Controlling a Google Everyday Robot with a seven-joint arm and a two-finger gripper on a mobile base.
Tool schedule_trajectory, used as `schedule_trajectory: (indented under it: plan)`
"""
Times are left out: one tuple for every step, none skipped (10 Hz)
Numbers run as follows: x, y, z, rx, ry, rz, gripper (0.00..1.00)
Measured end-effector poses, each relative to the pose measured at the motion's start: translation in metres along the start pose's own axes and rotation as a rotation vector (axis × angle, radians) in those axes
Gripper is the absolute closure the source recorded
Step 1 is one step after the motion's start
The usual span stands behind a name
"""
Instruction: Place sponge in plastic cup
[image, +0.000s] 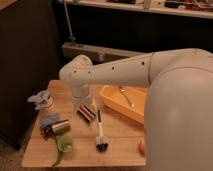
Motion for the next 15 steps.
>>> schedule_trajectory:
  plan:
    - [0.0,0.0,0.0,0.0,0.0,0.0,0.35]
    - [0.0,0.0,0.0,0.0,0.0,0.0,0.35]
    - [0.0,0.0,0.0,0.0,0.0,0.0,0.35]
    - [0.0,0.0,0.0,0.0,0.0,0.0,0.35]
    - [0.0,0.0,0.0,0.0,0.0,0.0,0.35]
    - [0.0,0.0,0.0,0.0,0.0,0.0,0.35]
    - [0.0,0.0,0.0,0.0,0.0,0.0,0.35]
    - [0.0,0.0,0.0,-0.001,0.0,0.0,0.35]
    - [0.0,0.0,0.0,-0.002,0.001,-0.002,0.35]
    - [-0.002,0.001,0.0,-0.019,-0.008,-0.023,0.35]
    - [-0.009,0.004,-0.002,-0.054,-0.036,-0.086,0.35]
    - [-0.016,0.011,-0.007,-0.115,-0.085,-0.216,0.35]
    - [-0.02,0.014,-0.012,-0.169,-0.12,-0.311,0.35]
    - [-0.025,0.016,-0.016,-0.226,-0.158,-0.422,0.35]
    - [-0.029,0.031,-0.02,-0.272,-0.19,-0.569,0.35]
